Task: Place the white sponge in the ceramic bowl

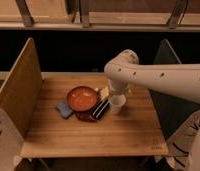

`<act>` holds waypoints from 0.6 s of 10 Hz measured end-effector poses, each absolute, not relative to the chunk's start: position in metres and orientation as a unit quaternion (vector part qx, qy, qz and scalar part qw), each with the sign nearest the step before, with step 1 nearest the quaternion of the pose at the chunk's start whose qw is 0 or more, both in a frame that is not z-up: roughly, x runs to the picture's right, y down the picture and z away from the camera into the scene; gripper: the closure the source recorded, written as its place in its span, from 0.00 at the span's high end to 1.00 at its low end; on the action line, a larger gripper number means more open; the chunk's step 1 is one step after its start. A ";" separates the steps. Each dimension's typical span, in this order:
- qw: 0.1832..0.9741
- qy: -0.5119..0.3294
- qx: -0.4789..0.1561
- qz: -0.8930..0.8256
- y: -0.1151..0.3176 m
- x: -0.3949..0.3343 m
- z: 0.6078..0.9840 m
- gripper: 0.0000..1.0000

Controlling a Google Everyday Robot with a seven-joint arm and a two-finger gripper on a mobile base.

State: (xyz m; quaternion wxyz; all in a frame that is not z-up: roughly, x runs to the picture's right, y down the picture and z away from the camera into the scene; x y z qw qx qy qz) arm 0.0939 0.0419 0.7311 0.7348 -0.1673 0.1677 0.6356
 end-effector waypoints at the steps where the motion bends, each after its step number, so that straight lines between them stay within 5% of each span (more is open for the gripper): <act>1: 0.739 0.164 -0.167 0.632 0.040 0.093 0.732 0.80; 6: 0.849 0.075 -0.192 0.487 0.003 0.031 0.756 0.80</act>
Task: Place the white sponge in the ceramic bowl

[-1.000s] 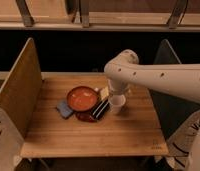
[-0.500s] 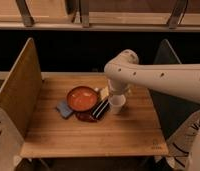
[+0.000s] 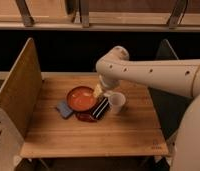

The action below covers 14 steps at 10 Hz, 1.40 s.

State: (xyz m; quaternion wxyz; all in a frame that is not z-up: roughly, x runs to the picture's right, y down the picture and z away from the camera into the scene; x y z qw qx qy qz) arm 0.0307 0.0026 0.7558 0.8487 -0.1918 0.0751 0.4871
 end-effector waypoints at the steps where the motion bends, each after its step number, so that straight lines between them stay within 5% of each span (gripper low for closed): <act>1: 0.859 0.055 -0.201 0.467 -0.004 0.016 0.760 0.80; 5: 0.875 -0.026 -0.246 0.415 -0.013 -0.058 0.763 0.80; 10: 0.876 -0.033 -0.248 0.412 -0.012 -0.062 0.761 0.80; 14: 0.883 -0.087 -0.293 0.357 0.021 -0.130 0.738 0.80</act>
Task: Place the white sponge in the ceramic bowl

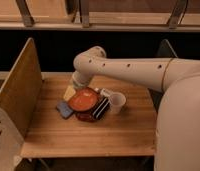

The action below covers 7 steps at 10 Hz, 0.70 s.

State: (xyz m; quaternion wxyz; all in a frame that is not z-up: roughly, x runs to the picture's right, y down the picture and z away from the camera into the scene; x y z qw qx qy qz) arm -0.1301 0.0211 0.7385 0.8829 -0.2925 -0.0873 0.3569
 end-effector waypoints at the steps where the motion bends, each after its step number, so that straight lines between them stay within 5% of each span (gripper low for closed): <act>1: 0.883 -0.091 -0.303 0.347 0.031 -0.139 0.735 0.80; 7: 0.876 -0.070 -0.354 0.319 0.072 -0.193 0.754 0.80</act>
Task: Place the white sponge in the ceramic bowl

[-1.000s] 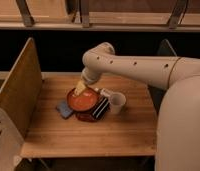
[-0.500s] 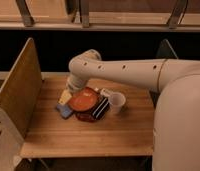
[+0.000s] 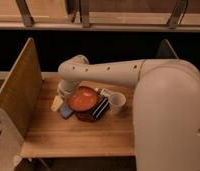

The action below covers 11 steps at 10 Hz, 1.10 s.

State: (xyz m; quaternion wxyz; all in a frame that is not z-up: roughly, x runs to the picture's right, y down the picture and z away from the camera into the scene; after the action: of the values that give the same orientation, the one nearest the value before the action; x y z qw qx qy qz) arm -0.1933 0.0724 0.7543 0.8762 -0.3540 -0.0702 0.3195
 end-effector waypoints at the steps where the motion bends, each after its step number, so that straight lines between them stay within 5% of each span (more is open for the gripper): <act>1: 0.876 -0.070 -0.354 0.319 0.072 -0.193 0.755 0.80; 11: 0.877 -0.085 -0.404 0.246 0.118 -0.247 0.757 0.80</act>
State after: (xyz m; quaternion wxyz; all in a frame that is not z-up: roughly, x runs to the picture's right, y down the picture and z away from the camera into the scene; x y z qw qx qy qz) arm -0.2468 0.1178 0.7572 0.8767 -0.4044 -0.0851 0.2464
